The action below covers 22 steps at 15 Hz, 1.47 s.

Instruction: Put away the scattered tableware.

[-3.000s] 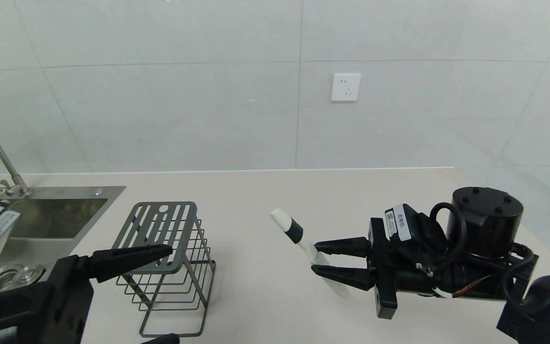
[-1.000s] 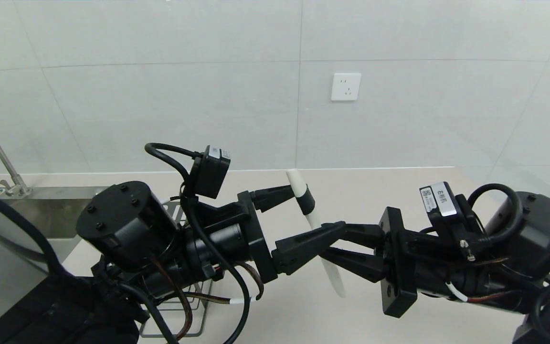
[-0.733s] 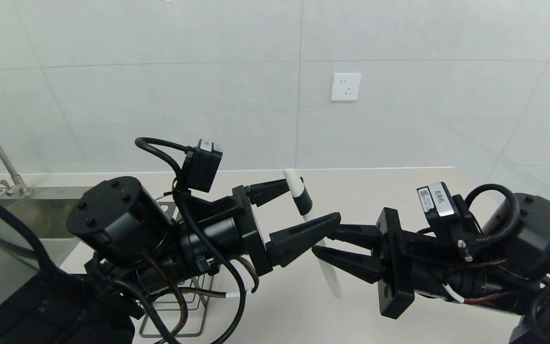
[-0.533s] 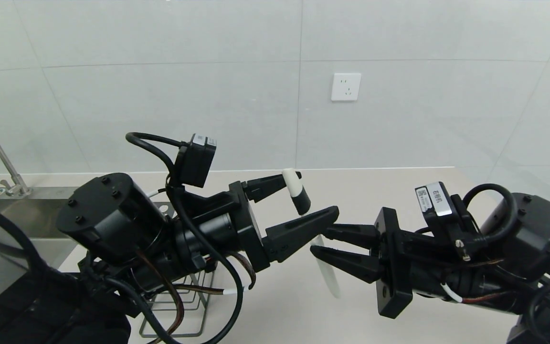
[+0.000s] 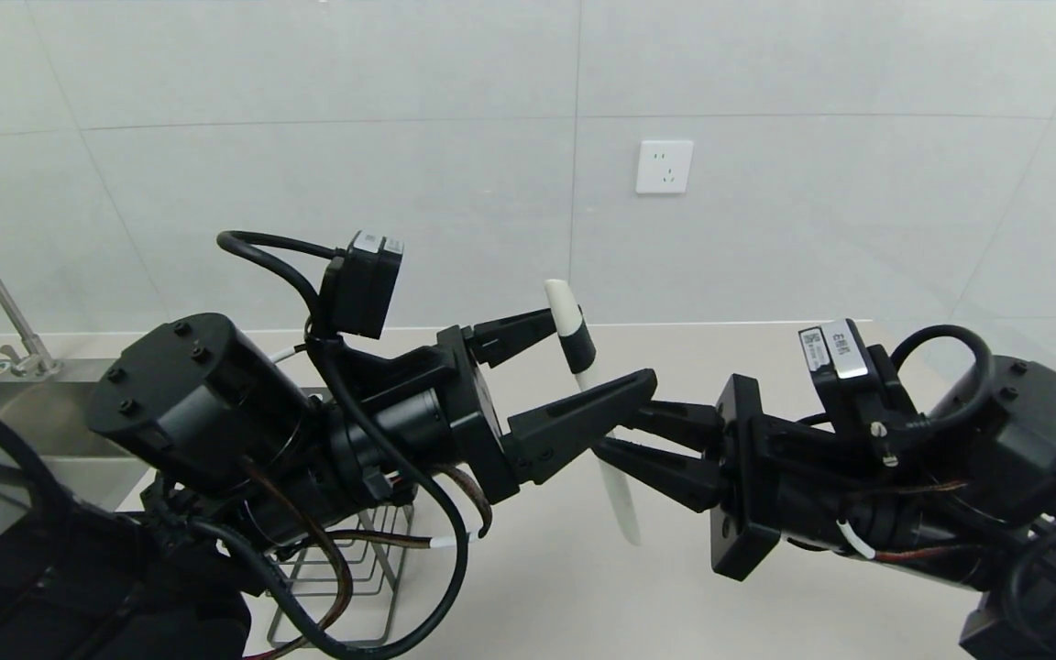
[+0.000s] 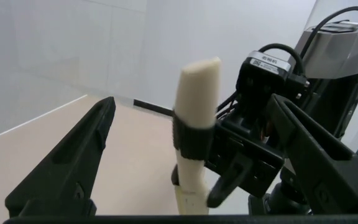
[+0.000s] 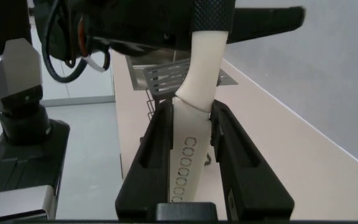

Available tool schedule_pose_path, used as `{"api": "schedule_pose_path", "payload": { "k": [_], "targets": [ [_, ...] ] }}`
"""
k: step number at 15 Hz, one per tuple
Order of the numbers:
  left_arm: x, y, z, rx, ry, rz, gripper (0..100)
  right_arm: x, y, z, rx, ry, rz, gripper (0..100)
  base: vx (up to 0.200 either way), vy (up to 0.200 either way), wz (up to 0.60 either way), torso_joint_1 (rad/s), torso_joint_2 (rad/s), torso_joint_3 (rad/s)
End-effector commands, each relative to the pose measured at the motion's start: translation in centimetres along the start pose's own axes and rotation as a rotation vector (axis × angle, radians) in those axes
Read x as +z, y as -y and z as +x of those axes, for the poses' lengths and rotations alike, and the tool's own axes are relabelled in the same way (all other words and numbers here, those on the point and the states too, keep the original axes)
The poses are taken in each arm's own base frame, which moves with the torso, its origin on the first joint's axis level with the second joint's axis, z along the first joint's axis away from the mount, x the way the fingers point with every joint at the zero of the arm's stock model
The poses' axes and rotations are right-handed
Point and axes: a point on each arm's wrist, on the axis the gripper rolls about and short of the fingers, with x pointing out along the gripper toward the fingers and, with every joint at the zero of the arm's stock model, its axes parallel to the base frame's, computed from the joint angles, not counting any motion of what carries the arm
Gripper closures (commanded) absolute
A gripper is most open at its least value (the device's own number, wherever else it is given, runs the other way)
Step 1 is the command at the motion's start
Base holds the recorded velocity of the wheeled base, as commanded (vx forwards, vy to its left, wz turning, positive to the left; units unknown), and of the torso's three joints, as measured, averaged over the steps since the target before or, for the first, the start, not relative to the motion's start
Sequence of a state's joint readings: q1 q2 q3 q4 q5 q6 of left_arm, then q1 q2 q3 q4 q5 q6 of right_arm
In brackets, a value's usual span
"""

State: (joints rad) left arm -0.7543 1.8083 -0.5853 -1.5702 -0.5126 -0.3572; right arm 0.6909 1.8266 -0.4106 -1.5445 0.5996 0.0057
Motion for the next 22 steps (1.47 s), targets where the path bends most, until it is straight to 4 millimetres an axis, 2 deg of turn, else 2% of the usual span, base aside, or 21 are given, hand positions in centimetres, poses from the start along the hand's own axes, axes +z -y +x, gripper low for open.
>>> {"api": "schedule_pose_path", "payload": {
  "k": [1,4,5,12,13,15,18,19,21,22],
  "targets": [
    [-0.1,0.0,0.0,0.002,-0.003,-0.002,0,-0.4,0.1,0.3,-0.005,-0.007,0.009,100,0.0,0.0,0.0,0.0,0.0,0.0],
    [-0.1,-0.2,-0.2,0.009,-0.005,-0.002,0,-0.7,-0.1,0.7,0.007,-0.015,0.015,100,0.0,0.0,0.0,0.0,0.0,0.0],
    [-0.2,-0.4,-0.3,0.018,-0.011,-0.004,100,-0.6,-0.1,1.0,0.013,-0.006,0.009,100,0.0,0.0,0.0,0.0,0.0,0.0],
    [0.0,-0.4,-0.6,0.022,-0.007,0.001,100,-0.5,0.2,1.6,0.012,0.006,-0.004,100,0.0,0.0,0.0,0.0,0.0,0.0],
    [0.0,-0.4,-0.6,0.022,-0.007,0.003,100,-0.5,0.2,1.6,0.002,0.005,-0.003,0,0.0,0.0,0.0,0.0,0.0,0.0],
    [-0.1,-0.5,-0.6,0.026,-0.008,0.004,100,-0.6,-0.1,1.9,-0.004,0.006,0.006,0,0.0,0.0,0.0,0.0,0.0,0.0],
    [0.2,-1.1,-1.0,0.053,-0.003,0.018,100,-0.6,-0.1,0.7,-0.025,-0.008,0.011,0,0.0,0.0,0.0,0.0,0.0,0.0],
    [0.6,-1.5,-1.8,0.089,0.006,0.031,100,-0.2,-0.8,-1.8,-0.056,-0.019,0.012,0,0.0,0.0,0.0,0.0,0.0,0.0],
    [1.6,-2.1,-3.0,0.134,0.02,0.1,100,1.1,-1.7,-5.3,-0.123,-0.013,-0.006,0,0.0,0.0,0.0,0.0,0.0,0.0],
    [2.1,-2.8,-3.8,0.168,0.022,0.178,100,2.3,-2.5,-8.3,-0.186,0.014,-0.034,0,0.0,0.0,0.0,0.0,0.0,0.0]
  ]
}}
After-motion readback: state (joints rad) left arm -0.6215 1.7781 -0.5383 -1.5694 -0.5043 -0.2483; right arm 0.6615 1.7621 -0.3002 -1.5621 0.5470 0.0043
